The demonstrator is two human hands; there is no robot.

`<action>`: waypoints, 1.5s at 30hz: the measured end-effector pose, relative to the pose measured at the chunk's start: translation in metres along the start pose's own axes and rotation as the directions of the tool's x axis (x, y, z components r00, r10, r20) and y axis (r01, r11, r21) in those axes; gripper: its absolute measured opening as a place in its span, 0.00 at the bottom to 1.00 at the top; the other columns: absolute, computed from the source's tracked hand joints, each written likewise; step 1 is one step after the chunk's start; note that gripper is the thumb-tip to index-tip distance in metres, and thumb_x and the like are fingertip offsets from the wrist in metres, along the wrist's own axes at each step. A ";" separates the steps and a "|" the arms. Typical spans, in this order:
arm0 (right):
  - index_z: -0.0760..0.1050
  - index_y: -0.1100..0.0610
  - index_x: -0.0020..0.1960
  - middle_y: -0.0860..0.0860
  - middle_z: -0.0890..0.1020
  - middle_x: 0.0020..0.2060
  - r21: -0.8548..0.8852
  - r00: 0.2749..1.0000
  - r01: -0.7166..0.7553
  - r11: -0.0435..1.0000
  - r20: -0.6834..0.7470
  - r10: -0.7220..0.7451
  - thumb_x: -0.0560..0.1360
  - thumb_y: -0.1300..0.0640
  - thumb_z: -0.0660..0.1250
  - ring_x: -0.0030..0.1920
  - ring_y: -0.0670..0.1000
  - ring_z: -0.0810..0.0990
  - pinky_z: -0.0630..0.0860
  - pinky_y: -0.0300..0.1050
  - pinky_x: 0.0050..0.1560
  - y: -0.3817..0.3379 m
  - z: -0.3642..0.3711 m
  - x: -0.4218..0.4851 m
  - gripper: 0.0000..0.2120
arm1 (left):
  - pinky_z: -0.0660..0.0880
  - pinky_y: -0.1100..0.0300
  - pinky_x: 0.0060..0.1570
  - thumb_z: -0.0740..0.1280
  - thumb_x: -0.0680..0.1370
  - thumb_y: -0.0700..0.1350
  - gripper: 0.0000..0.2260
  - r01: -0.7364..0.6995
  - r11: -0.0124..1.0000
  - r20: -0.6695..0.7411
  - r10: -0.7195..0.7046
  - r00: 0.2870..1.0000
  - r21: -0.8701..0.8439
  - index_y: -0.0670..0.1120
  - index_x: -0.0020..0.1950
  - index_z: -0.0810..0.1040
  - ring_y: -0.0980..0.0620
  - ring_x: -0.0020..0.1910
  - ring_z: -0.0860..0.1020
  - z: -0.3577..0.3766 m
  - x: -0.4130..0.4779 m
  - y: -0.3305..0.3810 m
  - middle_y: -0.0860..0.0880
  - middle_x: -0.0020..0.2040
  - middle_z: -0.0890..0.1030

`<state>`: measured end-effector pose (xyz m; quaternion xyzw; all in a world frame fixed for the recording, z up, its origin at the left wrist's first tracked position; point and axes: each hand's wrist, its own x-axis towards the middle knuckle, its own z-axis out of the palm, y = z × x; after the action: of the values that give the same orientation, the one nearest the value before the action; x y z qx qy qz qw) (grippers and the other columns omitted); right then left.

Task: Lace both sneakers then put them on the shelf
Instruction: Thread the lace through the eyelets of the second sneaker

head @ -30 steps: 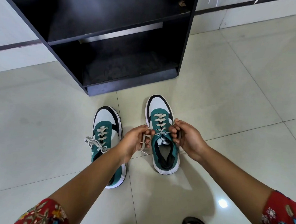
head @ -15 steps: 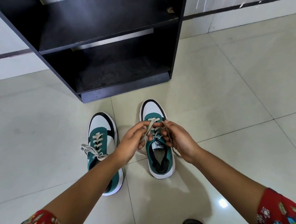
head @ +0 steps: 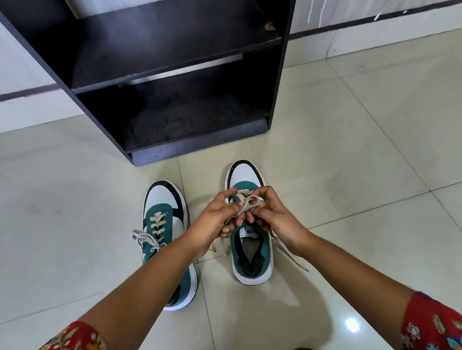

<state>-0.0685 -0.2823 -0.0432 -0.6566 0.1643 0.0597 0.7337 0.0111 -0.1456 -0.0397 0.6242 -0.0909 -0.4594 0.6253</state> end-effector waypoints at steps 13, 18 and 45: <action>0.66 0.53 0.43 0.47 0.77 0.27 0.134 0.999 -0.029 0.991 0.038 0.025 0.76 0.61 0.59 0.28 0.45 0.68 0.60 0.41 0.31 0.006 -0.011 0.003 0.04 | 0.59 0.68 0.22 0.61 0.79 0.41 0.04 -0.011 1.000 -0.112 0.008 0.994 -0.025 0.45 0.45 0.72 0.58 0.21 0.62 -0.004 0.006 -0.007 0.54 0.23 0.70; 0.66 0.55 0.54 0.53 0.76 0.32 0.070 0.994 0.041 0.997 0.094 -0.048 0.77 0.68 0.59 0.29 0.42 0.73 0.67 0.33 0.32 0.000 -0.009 0.001 0.10 | 0.59 0.68 0.22 0.61 0.79 0.41 0.05 0.011 0.995 -0.145 -0.025 0.989 -0.095 0.45 0.43 0.71 0.58 0.21 0.63 0.000 0.007 -0.006 0.54 0.23 0.70; 0.65 0.55 0.45 0.47 0.74 0.28 0.040 0.955 -0.018 0.999 -0.296 0.029 0.79 0.58 0.57 0.25 0.40 0.71 0.66 0.34 0.30 0.003 0.009 -0.001 0.05 | 0.62 0.64 0.23 0.68 0.74 0.39 0.10 0.148 0.971 -0.266 -0.095 0.959 0.186 0.46 0.37 0.68 0.56 0.25 0.65 0.012 0.011 0.021 0.49 0.31 0.71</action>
<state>-0.0685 -0.2729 -0.0453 -0.6426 0.2814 -0.0340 0.7118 0.0190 -0.1655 -0.0245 0.7432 -0.0175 -0.4012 0.5351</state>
